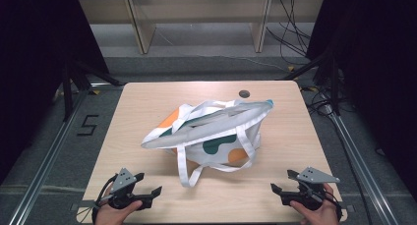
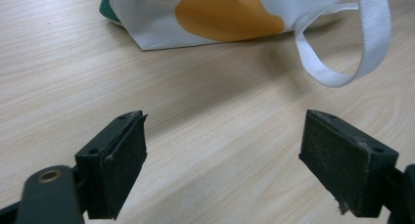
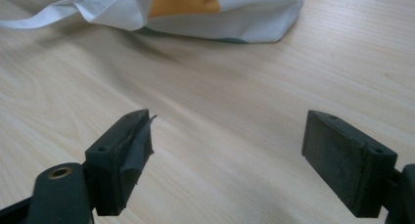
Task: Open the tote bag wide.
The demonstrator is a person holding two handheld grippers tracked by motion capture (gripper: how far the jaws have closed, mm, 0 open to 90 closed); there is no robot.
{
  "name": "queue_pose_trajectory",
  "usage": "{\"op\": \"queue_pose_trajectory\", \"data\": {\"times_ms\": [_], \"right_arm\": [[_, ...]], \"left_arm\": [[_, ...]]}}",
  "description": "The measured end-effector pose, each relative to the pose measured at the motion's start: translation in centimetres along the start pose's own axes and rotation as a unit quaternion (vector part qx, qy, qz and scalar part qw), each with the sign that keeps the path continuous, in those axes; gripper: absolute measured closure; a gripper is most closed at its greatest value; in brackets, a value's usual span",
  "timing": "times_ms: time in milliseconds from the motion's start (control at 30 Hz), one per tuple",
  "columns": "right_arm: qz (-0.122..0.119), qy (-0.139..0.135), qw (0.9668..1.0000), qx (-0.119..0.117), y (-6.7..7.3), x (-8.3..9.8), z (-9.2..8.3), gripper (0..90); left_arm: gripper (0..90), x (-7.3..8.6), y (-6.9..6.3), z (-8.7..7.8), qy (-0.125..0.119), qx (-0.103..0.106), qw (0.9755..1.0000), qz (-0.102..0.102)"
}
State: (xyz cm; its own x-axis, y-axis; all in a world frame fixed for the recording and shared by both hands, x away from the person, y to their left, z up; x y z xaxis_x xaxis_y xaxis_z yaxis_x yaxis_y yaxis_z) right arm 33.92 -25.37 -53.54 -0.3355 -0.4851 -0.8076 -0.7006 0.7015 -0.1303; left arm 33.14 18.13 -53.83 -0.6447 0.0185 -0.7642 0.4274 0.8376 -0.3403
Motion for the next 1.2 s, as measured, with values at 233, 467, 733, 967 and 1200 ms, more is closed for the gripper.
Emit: {"op": "queue_pose_trajectory", "data": {"times_ms": [233,467,733,967,1200], "right_arm": [[0.005,0.001,1.0000,-0.003,0.0,0.1,0.0,19.2],[0.008,0.003,1.0000,-0.001,0.1,0.1,0.0,18.3],[0.002,0.002,1.0000,0.001,0.0,-0.1,0.0,18.5],[0.003,-0.020,0.9997,-0.014,-0.2,-1.2,-0.2,46.3],[-0.015,-0.046,0.9986,-0.023,-0.7,-3.5,-0.9,78.4]], "left_arm": [[17.0,0.0,0.0,0.0,0.003,0.000,1.0000,0.003],[17.3,0.0,0.0,0.0,0.003,0.000,1.0000,-0.001],[17.5,0.1,-0.1,-0.1,0.007,-0.001,0.9999,-0.009],[20.2,-0.3,-0.5,-0.3,-0.004,0.009,1.0000,0.000],[52.6,-1.3,-1.4,-0.7,0.001,0.026,0.9995,0.020]]}}
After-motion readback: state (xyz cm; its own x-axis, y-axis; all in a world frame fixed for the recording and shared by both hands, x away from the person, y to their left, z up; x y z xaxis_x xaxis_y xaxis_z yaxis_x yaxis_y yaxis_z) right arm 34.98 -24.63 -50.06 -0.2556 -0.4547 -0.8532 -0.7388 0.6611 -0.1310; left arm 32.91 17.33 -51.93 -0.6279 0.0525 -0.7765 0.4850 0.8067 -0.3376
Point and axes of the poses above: each handheld gripper's, and its own axes: z roughly forward along the jaws, x roughly out of its underside, y roughly to its left, the point moved 8 cm from there along z, roughly forward along the jaws, and after that the axes turned 15 degrees about -z, right-handed, at the moved point
